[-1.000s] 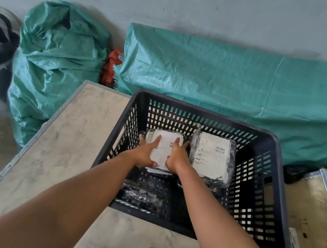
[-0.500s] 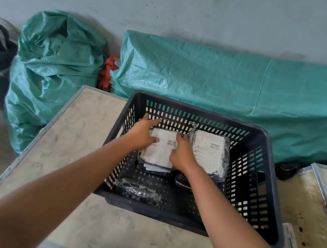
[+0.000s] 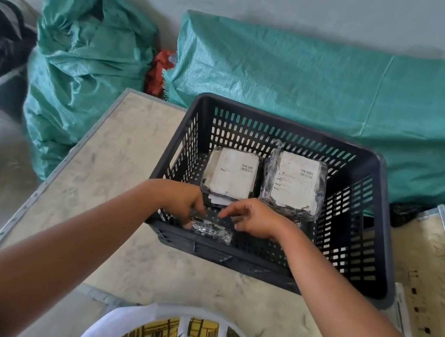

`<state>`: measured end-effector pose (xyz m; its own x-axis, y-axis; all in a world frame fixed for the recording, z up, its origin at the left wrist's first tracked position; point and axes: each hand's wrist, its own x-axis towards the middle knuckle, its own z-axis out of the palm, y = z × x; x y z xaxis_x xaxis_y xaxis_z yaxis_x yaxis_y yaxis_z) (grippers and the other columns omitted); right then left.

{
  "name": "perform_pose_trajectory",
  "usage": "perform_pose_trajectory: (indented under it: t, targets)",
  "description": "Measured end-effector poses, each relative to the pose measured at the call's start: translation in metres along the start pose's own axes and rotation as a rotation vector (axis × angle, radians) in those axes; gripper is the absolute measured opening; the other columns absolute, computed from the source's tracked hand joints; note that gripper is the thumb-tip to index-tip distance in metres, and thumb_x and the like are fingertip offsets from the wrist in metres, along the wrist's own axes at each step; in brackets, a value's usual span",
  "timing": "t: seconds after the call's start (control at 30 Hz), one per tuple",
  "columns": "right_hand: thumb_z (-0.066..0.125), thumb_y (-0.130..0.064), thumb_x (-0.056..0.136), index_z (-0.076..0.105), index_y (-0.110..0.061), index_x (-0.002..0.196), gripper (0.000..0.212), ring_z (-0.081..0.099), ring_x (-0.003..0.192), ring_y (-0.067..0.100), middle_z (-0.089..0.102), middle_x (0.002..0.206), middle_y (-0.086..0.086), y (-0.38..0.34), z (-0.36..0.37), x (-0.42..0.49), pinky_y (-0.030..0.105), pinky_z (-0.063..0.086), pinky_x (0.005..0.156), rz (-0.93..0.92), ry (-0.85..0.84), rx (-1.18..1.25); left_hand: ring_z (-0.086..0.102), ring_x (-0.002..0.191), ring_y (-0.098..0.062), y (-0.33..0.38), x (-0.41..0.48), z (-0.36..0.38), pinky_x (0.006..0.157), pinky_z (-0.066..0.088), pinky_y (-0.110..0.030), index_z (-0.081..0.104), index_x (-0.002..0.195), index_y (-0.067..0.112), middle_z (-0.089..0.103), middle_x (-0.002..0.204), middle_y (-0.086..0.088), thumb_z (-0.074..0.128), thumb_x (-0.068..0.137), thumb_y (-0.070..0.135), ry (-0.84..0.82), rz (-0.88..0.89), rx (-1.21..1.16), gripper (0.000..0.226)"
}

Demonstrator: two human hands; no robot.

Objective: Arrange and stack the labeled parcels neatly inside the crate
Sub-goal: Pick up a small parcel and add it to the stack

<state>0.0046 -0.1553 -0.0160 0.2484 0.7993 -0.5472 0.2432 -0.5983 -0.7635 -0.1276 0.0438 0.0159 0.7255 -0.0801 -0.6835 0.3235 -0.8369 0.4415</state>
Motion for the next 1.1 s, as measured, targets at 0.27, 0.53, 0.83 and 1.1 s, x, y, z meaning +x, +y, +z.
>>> perform_pose_trajectory:
  t: [0.27, 0.53, 0.83, 1.1]
  targets:
    - [0.082, -0.011, 0.082, 0.078, -0.049, 0.108, 0.047, 0.064, 0.107, -0.01, 0.072, 0.121, -0.023, 0.005, 0.007, 0.006, 0.023, 0.05, 0.1, 0.002, -0.206, -0.102, 0.059, 0.121, -0.021, -0.004, 0.002, 0.015, 0.102, 0.047, -0.034, 0.063, 0.139, 0.019, 0.062, 0.14, 0.0, 0.085, 0.081, 0.016, 0.073, -0.024, 0.075, 0.062]
    - [0.092, -0.017, 0.074, 0.079, -0.044, 0.107, 0.044, 0.064, 0.116, 0.0, 0.074, 0.116, -0.02, 0.013, 0.005, 0.013, 0.034, 0.051, 0.105, -0.079, -0.044, -0.034, 0.064, 0.093, -0.022, -0.003, 0.012, 0.021, 0.082, 0.052, -0.034, 0.07, 0.123, 0.014, 0.07, 0.111, -0.009, 0.078, 0.086, 0.013, 0.159, -0.051, 0.17, 0.038]
    - [0.092, -0.026, 0.071, 0.079, -0.045, 0.106, 0.042, 0.064, 0.102, -0.004, 0.072, 0.116, -0.022, 0.002, 0.0, 0.009, 0.022, 0.05, 0.088, -0.159, 0.142, -0.205, 0.061, 0.113, -0.024, 0.002, 0.013, 0.014, 0.096, 0.047, -0.034, 0.058, 0.142, 0.012, 0.064, 0.132, -0.011, 0.059, 0.097, 0.004, 0.289, -0.05, 0.059, 0.046]
    - [0.089, -0.039, 0.069, 0.077, -0.054, 0.105, 0.041, 0.073, 0.086, -0.005, 0.075, 0.103, -0.03, -0.032, -0.037, -0.043, 0.014, 0.057, 0.07, -0.283, 0.358, 0.056, 0.024, 0.15, -0.024, 0.004, -0.014, 0.012, 0.117, 0.033, -0.039, 0.025, 0.156, 0.048, 0.022, 0.164, -0.006, 0.062, 0.1, 0.021, 0.944, 0.205, -0.362, 0.073]
